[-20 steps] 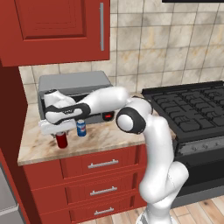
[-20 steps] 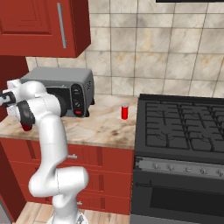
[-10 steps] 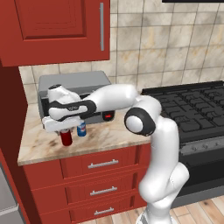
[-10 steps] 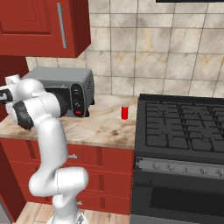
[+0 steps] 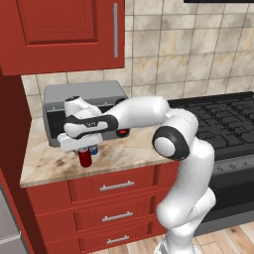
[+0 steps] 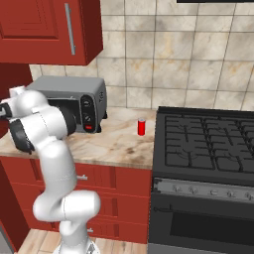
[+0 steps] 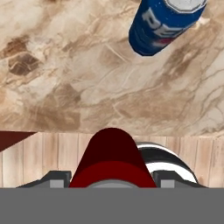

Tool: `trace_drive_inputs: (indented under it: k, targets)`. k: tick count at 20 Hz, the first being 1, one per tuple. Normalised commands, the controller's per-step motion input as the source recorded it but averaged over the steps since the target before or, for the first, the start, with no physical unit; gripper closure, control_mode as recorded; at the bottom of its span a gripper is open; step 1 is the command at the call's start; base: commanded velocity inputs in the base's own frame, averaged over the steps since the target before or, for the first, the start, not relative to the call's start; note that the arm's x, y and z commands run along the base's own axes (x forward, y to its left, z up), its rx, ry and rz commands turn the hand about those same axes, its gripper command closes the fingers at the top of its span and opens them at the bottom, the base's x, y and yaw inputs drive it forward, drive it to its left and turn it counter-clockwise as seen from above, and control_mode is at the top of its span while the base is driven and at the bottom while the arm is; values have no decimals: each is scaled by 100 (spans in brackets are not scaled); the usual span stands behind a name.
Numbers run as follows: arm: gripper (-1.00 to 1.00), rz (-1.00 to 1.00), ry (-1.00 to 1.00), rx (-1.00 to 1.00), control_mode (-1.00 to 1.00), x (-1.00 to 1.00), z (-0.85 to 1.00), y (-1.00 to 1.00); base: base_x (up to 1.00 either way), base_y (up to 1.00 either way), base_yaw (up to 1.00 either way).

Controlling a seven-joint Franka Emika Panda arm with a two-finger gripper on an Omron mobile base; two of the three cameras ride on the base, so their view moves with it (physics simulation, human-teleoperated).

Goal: Four empty soda cans are scattered around the kitchen. Gather all the cans and cluster them next to the stove for recycling.

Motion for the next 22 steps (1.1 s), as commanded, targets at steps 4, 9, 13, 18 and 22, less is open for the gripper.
trace_drive_inputs:
  k: [4, 9, 13, 18, 22]
  targets:
    - [100, -3, 0, 0, -100, -4, 0, -47, 0, 0, 0]
    - [100, -3, 0, 0, -100, 1, 2, -47, 0, 0, 0]
    - [100, -5, 2, 0, -100, 21, 2, -51, 0, 0, 0]
    - [100, -6, 1, 0, -100, 19, 1, -50, 0, 0, 0]
    - [100, -7, 0, 0, -100, 23, 0, -48, 0, 0, 0]
